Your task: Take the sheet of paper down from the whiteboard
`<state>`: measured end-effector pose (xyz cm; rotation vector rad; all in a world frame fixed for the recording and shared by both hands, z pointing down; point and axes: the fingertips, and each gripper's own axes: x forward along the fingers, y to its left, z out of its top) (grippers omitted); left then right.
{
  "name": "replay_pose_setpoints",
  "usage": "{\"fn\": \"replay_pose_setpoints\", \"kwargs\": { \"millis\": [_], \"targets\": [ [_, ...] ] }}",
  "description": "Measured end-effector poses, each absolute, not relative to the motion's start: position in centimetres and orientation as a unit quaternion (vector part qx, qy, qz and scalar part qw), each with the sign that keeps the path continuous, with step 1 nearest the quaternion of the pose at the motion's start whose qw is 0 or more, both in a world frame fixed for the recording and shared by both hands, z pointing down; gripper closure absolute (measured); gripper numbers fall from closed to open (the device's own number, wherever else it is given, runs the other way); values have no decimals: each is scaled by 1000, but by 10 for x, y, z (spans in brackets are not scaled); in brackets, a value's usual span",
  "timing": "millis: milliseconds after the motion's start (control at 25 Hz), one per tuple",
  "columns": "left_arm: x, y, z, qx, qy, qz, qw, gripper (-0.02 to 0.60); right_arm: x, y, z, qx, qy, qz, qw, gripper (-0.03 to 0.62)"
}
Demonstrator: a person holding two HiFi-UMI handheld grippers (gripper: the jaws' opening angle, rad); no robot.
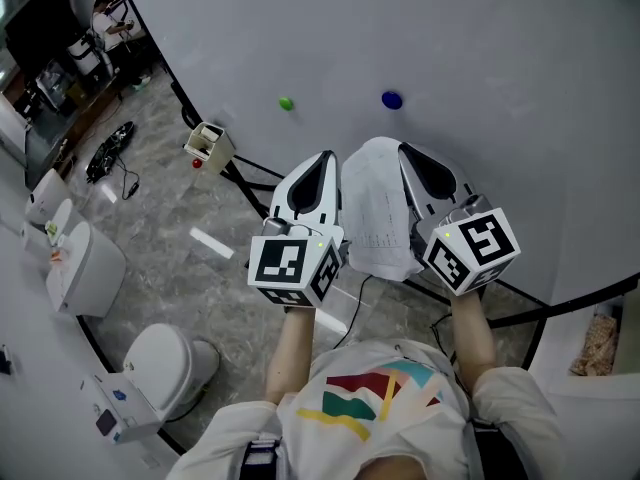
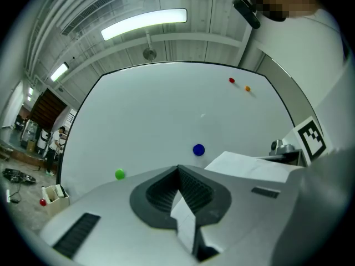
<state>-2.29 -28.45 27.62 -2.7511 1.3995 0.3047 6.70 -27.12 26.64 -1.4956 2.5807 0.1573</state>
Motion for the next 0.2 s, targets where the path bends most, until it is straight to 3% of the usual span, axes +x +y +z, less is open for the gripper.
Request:
{"fn": "replay_pose_setpoints", "kwargs": {
  "millis": [200],
  "targets": [
    [-20,-284,280,-888,450,91,18,537,66,-270,262,-490,866,60,79,580]
  ]
}}
